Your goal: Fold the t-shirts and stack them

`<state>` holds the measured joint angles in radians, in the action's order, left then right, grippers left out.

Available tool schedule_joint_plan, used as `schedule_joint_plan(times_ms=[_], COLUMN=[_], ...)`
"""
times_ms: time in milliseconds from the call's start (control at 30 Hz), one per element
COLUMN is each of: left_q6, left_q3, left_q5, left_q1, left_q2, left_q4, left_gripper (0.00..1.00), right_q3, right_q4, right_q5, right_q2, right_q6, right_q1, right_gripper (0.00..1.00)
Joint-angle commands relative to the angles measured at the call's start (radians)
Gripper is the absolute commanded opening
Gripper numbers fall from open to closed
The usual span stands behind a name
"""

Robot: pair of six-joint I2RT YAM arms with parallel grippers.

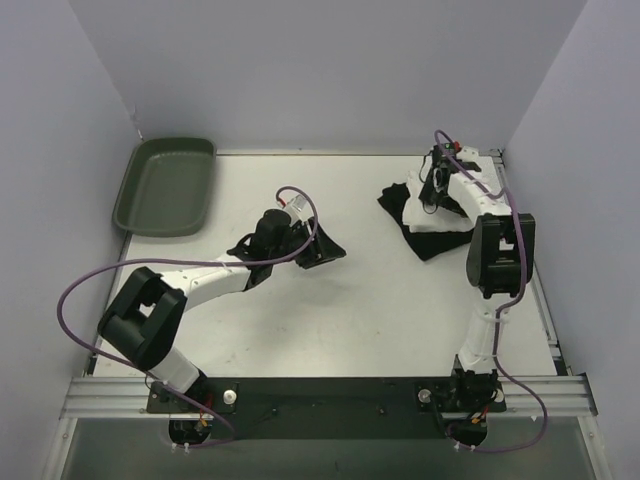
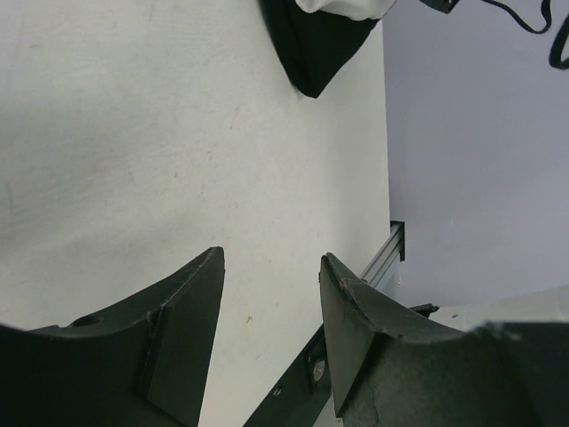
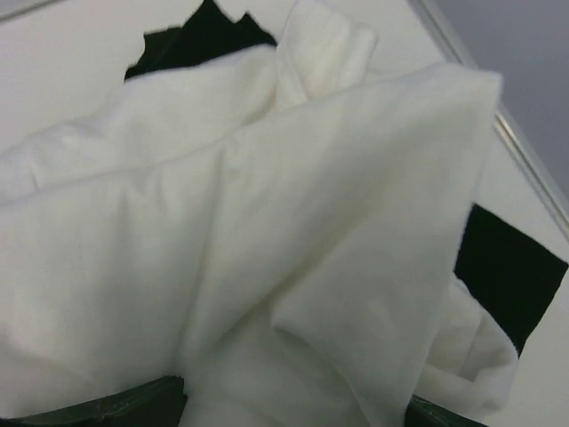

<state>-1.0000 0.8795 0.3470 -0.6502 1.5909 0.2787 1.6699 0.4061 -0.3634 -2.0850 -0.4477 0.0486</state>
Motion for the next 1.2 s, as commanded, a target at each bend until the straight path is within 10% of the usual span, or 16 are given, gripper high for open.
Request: schedule_joint_plan(times_ms=[0,567,933,1167], left_q6=[0.034,0.087,0.158,0.159], left_q3=[-0.059,-0.154,-0.125,-0.128], left_q5=[-0.014,0.012,0.038,0.056], left_q1=[0.029,0.060,0.087,0.087], left_q2=[-0.077,-0.223,-0.264,-0.308], left_q4=[-0.027,-0.134,-0.231,-0.252], left_gripper=[0.57,0.57,0.57,0.57], right_q3=[-0.192,-0.608,-0.575,-0.461], right_q4=[0.116,-0.024,-0.015,0.133], right_q5=[0.052,0.109,0.123,-0.057], right_q2=[0.127,0.279,0.263,0.397], right_q6=[-0.054,-0.429,-0.775,-0.700], right_q1=[0.100,0.408,0.655,0.729], right_gripper=[0.97,0.97,0.98,0.98])
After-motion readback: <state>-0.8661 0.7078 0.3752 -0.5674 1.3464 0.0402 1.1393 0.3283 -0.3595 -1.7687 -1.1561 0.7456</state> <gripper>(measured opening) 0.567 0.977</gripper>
